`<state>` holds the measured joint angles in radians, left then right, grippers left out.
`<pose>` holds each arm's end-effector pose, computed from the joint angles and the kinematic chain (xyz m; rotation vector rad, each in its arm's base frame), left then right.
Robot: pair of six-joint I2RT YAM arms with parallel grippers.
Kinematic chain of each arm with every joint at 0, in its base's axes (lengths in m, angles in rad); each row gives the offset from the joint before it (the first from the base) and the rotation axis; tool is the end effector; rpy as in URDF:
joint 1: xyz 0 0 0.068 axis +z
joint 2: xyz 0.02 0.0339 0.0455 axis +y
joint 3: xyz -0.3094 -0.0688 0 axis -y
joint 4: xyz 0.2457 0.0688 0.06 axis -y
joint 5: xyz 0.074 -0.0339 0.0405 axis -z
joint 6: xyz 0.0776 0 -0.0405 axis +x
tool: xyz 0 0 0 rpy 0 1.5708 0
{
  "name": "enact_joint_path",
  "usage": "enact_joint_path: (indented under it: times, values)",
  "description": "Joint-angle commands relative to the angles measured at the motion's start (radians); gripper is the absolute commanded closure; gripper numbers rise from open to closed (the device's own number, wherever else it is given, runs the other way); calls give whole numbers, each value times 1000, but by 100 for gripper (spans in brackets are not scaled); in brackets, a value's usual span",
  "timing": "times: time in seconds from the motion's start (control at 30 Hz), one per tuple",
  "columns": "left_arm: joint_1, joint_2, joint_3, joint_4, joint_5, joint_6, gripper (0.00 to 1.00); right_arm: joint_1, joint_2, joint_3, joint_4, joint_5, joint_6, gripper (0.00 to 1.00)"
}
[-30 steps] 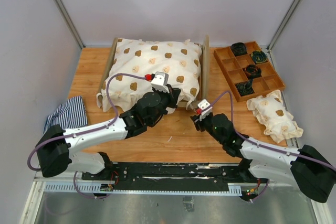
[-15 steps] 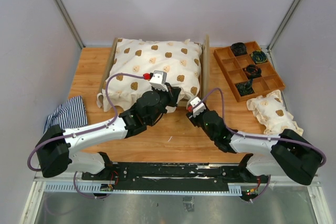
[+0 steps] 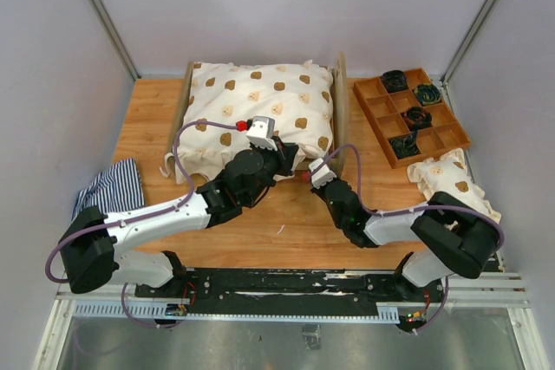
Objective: Set up the pet bed
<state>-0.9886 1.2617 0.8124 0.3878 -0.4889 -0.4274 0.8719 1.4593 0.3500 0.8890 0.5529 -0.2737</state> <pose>0.2039 -0.2435 0.3468 0.0838 1.6676 -0.6860 0.2148 0.1922 0.1971 -0.6019 1.6520 -0.0603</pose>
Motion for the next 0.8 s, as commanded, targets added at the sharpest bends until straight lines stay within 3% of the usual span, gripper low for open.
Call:
enact_joint_path:
  times: [0.0, 0.1, 0.27, 0.43, 0.6, 0.7, 0.77]
  values:
    - [10, -9, 32, 54, -20, 1, 100, 4, 22, 6, 159, 67, -72, 98]
    - [13, -7, 17, 62, -32, 6, 100, 27, -76, -52, 200, -1, -74, 100]
    - [31, 11, -3, 78, -24, -4, 100, 33, -416, 12, -305, -173, 138, 100]
    - [36, 36, -9, 88, -21, -7, 100, 32, -635, 64, -527, -229, 185, 100]
    - [39, 51, -10, 94, -16, -21, 100, 29, -610, 59, -522, -361, 102, 98]
    - [39, 46, -5, 88, -14, -27, 100, 27, -523, 23, -382, -282, 40, 74]
    - [42, 40, -3, 84, -15, -29, 100, 26, -451, 19, -310, -230, -37, 70]
